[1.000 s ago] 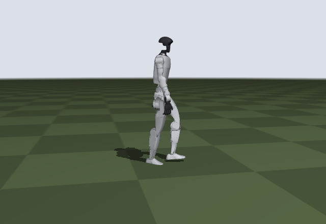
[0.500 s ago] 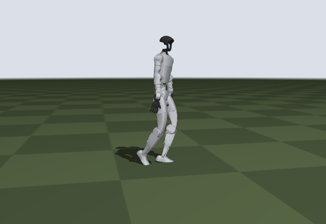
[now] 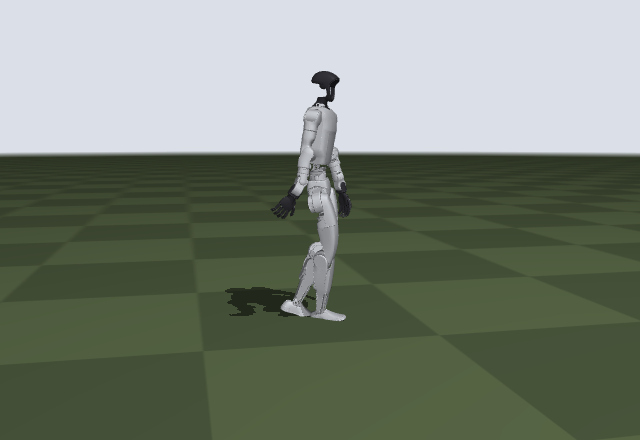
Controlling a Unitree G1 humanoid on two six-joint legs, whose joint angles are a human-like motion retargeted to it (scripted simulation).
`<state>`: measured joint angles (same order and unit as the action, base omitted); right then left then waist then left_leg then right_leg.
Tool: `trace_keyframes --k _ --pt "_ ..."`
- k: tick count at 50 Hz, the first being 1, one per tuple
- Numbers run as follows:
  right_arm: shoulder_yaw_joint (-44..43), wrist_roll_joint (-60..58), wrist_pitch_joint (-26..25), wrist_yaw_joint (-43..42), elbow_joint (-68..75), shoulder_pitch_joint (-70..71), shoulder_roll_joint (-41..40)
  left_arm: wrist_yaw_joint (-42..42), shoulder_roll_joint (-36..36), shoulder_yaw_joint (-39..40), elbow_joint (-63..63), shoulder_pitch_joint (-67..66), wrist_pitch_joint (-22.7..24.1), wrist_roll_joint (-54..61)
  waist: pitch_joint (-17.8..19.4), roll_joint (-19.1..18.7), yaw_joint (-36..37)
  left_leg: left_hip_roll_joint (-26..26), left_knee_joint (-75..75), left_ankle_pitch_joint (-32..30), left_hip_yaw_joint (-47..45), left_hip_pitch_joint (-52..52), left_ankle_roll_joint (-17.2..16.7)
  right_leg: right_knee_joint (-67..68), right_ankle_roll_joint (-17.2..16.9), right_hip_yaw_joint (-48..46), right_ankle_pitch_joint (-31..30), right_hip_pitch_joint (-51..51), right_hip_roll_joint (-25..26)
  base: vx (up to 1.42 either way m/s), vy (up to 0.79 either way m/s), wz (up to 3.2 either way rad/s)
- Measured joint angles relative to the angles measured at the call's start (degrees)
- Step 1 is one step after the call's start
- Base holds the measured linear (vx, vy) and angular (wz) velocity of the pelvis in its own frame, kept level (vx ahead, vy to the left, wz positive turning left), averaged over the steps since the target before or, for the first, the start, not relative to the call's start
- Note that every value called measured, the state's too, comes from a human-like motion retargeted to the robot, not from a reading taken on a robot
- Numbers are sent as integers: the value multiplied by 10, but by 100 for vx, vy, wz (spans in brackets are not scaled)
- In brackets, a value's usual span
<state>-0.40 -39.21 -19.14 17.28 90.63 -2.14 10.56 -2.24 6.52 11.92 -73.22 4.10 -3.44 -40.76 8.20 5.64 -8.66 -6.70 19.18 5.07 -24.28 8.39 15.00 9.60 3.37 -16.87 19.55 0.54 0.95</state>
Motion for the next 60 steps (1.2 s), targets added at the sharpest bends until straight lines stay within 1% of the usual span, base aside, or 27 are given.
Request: trace_keyframes --k 3,6,8,12,15,17,18,19,21,22,23,24,25,27,30,33,35,38,43,45,47,49,53,55,57,58,60 --pt "7 12 20 -7 -26 14 2 111 -13 28 -19 -32 5 13 -1 -1 -7 18 62 -29 -26 -4 0 -12 4 22 19 -26 4 37 4 -17" --pt "6 41 41 -16 -52 28 -6 126 -10 54 -41 -48 6 13 -8 8 -19 26 143 -40 -48 -35 0 -27 -13 15 29 -43 -16 24 6 43" --pt "-2 65 48 -27 -60 39 -13 92 -6 63 -59 -52 -6 15 -12 15 -10 37 210 -22 -57 -69 0 -31 -21 18 36 -49 -27 22 1 43" --pt "0 101 39 -38 -61 84 -23 -58 8 89 -84 -45 -50 47 -1 5 21 96 368 58 -35 -154 0 -42 -11 28 46 -69 -2 21 -9 -13" --pt "15 97 37 -29 -66 115 -31 -139 8 107 -88 -53 -64 63 0 2 38 120 398 105 -45 -201 0 -55 -15 27 47 -79 1 18 6 -5" --pt "27 83 42 -19 -80 134 -37 -147 5 108 -84 -60 -61 65 -5 1 39 99 354 111 -51 -233 0 -65 -26 19 42 -74 -9 1 31 51" --pt "34 75 46 -14 -90 142 -37 -138 2 105 -82 -62 -58 64 -10 2 32 69 310 101 -44 -254 -1 -69 -36 5 38 -66 -22 -1 37 76" --pt "42 66 51 -8 -100 151 -39 -124 -1 104 -82 -64 -55 62 -13 -1 29 48 265 93 -24 -268 -22 -70 -41 0 37 -61 -23 5 27 56" --pt "61 46 64 0 -121 168 -44 -95 -4 102 -88 -69 -46 57 -12 -12 28 21 166 79 36 -277 -86 -67 -47 -4 37 -60 -9 11 8 -10" --pt "70 37 70 2 -130 175 -48 -84 -5 100 -95 -71 -40 55 -10 -19 28 11 117 58 66 -274 -97 -64 -53 -8 35 -62 -2 12 7 -39" --pt "81 30 77 2 -139 181 -50 -76 -6 96 -105 -71 -36 54 -6 -22 27 2 78 11 91 -270 -64 -61 -62 -14 33 -67 -1 19 6 -30" --pt "91 23 84 1 -146 185 -53 -75 -7 92 -117 -69 -36 51 -7 -16 21 -6 82 10 97 -267 -32 -58 -70 -17 32 -70 -7 27 3 -13" --pt "101 17 90 0 -152 189 -56 -77 -7 88 -131 -66 -38 47 -11 -6 13 -15 106 31 92 -265 0 -54 -77 -18 32 -73 -17 36 -25 -52" --pt "111 0 103 -16 -161 192 -65 -101 -2 85 -143 -56 -51 27 -5 2 26 48 125 72 13 -245 0 -44 -66 14 40 -87 2 35 -43 -105" --pt "122 -16 122 -49 -168 182 -74 -127 3 78 -130 -41 -55 -7 1 0 38 46 147 97 56 -244 0 -36 -90 6 31 -96 6 24 -3 -75" --pt "122 -27 118 -73 -160 163 -70 -121 7 69 -102 -32 -42 -6 -1 3 52 60 145 114 29 -224 0 -19 -132 -3 10 -101 -7 25 0 -67" --pt "112 -35 110 -84 -148 149 -65 -106 9 66 -87 -22 -41 10 -1 -1 53 60 131 121 32 -210 0 -1 -150 -24 -10 -102 -15 23 0 -43" --pt "84 -42 92 -92 -126 127 -52 -88 10 62 -75 1 -45 43 2 -18 56 75 107 127 33 -188 0 54 -132 -24 -49 -87 -5 19 9 -39" --pt "48 -15 75 -93 -77 97 -19 -111 23 43 -43 31 -25 81 13 -61 31 108 49 126 44 -152 0 209 -118 -54 -139 -17 4 8 18 -18" --pt "29 0 63 -85 -62 86 -9 -114 33 32 -33 43 -19 82 16 -69 11 107 25 119 56 -145 0 271 -120 -60 -138 26 7 9 10 9" --pt "9 23 57 -80 -48 72 -3 -107 44 19 -28 58 -21 72 18 -70 -3 99 4 113 69 -139 0 297 -120 -64 -111 58 6 9 1 9" --pt "-8 52 57 -73 -32 57 4 -96 53 3 -26 72 -27 58 22 -66 -14 86 -15 106 85 -131 0 298 -100 -54 -89 90 12 16 -1 19" --pt "-38 88 46 -58 3 30 13 -81 57 -21 -15 90 -29 35 27 -55 -26 61 -47 100 97 -107 0 223 -32 -60 -52 123 -1 22 0 17" --pt "-49 96 36 -46 18 19 17 -84 54 -28 -7 93 -21 31 30 -42 -33 40 -66 99 101 -88 0 164 -8 -13 -76 134 4 23 -3 28" --pt "-57 99 27 -30 29 10 17 -99 49 -33 -2 93 -9 31 33 -29 -32 22 -83 102 101 -64 0 114 16 47 -135 133 5 28 -7 0" --pt "-58 99 23 -23 32 6 16 -110 47 -36 0 92 -2 32 33 -27 -25 19 -87 107 96 -56 0 104 19 63 -143 126 5 28 -9 -30" --pt "-65 98 18 -6 36 2 14 -135 42 -38 1 89 8 27 33 -25 -17 14 -88 112 97 -45 0 119 -17 43 -164 117 -10 30 -9 -18"
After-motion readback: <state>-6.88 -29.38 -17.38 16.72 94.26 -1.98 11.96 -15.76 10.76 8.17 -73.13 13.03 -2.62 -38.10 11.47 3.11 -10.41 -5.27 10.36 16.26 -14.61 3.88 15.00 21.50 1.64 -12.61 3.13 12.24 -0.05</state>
